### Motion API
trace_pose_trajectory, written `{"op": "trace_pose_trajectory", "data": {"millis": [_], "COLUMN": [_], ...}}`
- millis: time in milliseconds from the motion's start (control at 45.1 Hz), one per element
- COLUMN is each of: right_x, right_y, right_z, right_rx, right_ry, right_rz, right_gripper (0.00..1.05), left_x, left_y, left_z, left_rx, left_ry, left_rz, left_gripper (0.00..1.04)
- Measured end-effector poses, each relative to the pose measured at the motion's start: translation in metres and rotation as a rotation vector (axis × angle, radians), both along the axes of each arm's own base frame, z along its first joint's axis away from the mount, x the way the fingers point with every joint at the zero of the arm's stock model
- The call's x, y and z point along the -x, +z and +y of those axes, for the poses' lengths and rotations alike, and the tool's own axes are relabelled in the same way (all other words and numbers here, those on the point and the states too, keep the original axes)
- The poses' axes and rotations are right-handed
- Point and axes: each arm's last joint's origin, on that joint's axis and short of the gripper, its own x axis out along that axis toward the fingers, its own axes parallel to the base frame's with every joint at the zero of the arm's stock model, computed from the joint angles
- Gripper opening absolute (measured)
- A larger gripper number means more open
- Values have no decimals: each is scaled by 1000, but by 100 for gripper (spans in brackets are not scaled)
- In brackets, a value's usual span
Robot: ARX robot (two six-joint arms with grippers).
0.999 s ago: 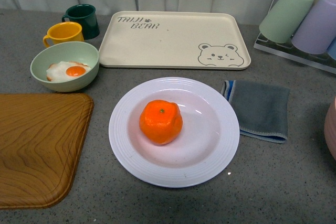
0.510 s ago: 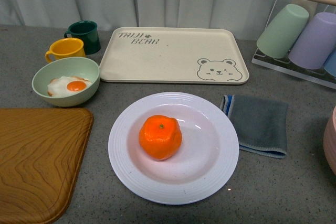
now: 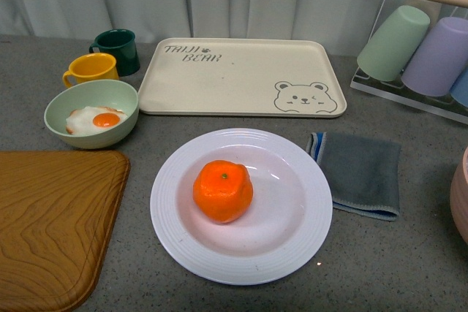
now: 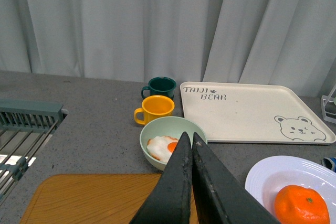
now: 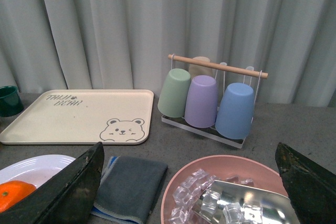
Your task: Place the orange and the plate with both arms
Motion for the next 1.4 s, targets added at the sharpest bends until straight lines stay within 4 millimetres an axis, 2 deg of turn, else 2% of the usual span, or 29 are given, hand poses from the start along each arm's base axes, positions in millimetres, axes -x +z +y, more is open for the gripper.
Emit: {"op": "trace_pose_trajectory", "data": {"millis": [621, 754, 932, 976, 1021, 1065, 1132, 1287, 1398], "right_x": [0, 0, 0, 0, 0, -4, -18, -64, -83], "right_y": [0, 0, 0, 0, 2, 7, 6, -10, -24], "right_z": [0, 0, 0, 0, 0, 1, 7, 36, 51], "right_rx": [0, 0, 0, 0, 43, 160, 200, -2, -123], "right_ry": [0, 0, 0, 0, -34, -85, -4, 188, 251], "right_rz": [0, 0, 0, 0, -19, -41, 54, 340, 516], "right_gripper": [95, 95, 95, 95, 95, 95, 95, 95, 95], "left_x": [14, 25, 25, 25, 25, 25, 25, 25, 25], "left_y": [0, -3, -3, -3, -3, -3, -3, -3, -3], "left_z": [0, 0, 0, 0, 0, 0, 0, 0, 0], "left_rx": [0, 0, 0, 0, 0, 0, 0, 0, 0], "left_ry": [0, -3, -3, -3, -3, -3, -3, -3, -2], "left_rz": [-2, 6, 5, 5, 5, 4, 3, 3, 3], "left_gripper": [4, 4, 4, 8, 19, 29, 44, 79, 94]}}
